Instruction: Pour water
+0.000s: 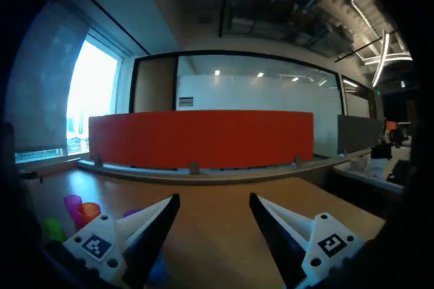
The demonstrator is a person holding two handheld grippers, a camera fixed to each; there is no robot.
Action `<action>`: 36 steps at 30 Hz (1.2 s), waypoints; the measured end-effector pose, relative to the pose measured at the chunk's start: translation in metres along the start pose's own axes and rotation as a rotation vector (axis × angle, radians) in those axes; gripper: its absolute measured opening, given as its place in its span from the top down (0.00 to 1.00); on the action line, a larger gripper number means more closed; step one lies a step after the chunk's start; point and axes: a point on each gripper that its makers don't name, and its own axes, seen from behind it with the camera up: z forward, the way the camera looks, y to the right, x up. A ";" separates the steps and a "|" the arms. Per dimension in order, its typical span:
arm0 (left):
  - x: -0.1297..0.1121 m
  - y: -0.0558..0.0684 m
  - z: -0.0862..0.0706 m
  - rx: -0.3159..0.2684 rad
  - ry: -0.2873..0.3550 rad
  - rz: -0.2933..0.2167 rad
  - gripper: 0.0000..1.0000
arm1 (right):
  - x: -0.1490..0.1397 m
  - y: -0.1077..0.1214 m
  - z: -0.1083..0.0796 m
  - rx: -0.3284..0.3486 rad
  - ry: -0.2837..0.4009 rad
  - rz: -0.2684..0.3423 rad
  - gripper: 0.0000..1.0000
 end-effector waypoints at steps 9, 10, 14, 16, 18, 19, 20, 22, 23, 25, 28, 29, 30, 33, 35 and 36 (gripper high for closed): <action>0.000 0.000 0.000 0.000 0.000 0.000 0.08 | -0.027 0.004 -0.001 -0.015 -0.011 0.013 0.01; 0.000 0.000 0.000 0.000 0.000 0.000 0.08 | -0.030 0.004 -0.001 -0.014 -0.013 0.014 0.01; 0.000 0.000 0.000 0.000 0.000 0.000 0.08 | -0.038 0.003 -0.001 -0.010 -0.022 0.022 0.01; 0.000 0.000 0.000 0.000 0.000 0.000 0.08 | -0.041 0.002 -0.001 -0.008 -0.023 0.022 0.01; 0.000 0.000 0.000 0.000 0.000 0.000 0.08 | -0.044 0.002 -0.001 -0.006 -0.022 0.021 0.01; 0.000 0.000 0.000 0.000 0.000 0.000 0.08 | -0.046 0.002 -0.001 -0.006 -0.022 0.021 0.01; 0.000 0.000 0.000 0.000 0.000 0.000 0.08 | -0.048 0.002 0.000 -0.005 -0.022 0.020 0.01; 0.000 0.000 0.000 0.000 0.000 0.000 0.08 | -0.051 0.002 0.000 -0.003 -0.022 0.016 0.01; 0.000 0.000 0.000 0.000 0.000 0.000 0.08 | -0.053 0.002 0.000 -0.002 -0.022 0.014 0.01; 0.000 0.000 0.000 0.000 0.000 0.000 0.08 | -0.055 0.002 -0.001 -0.002 -0.022 0.009 0.01; 0.000 0.000 0.000 0.000 0.000 0.000 0.08 | -0.058 0.003 -0.001 -0.003 -0.023 0.003 0.01; 0.000 0.000 0.000 0.000 0.000 0.000 0.08 | -0.059 0.004 -0.001 -0.003 -0.023 0.002 0.01; 0.000 0.000 0.000 0.000 0.000 0.000 0.08 | -0.059 0.004 -0.002 -0.003 -0.022 -0.001 0.01; 0.000 0.000 0.000 0.000 0.000 0.000 0.08 | -0.058 0.004 -0.003 -0.001 -0.018 -0.010 0.01; 0.000 0.001 0.000 0.000 0.000 0.000 0.08 | -0.057 0.003 -0.003 0.000 -0.018 -0.016 0.01; 0.000 0.001 0.000 0.000 0.000 0.000 0.08 | -0.056 0.003 -0.004 0.000 -0.017 -0.017 0.01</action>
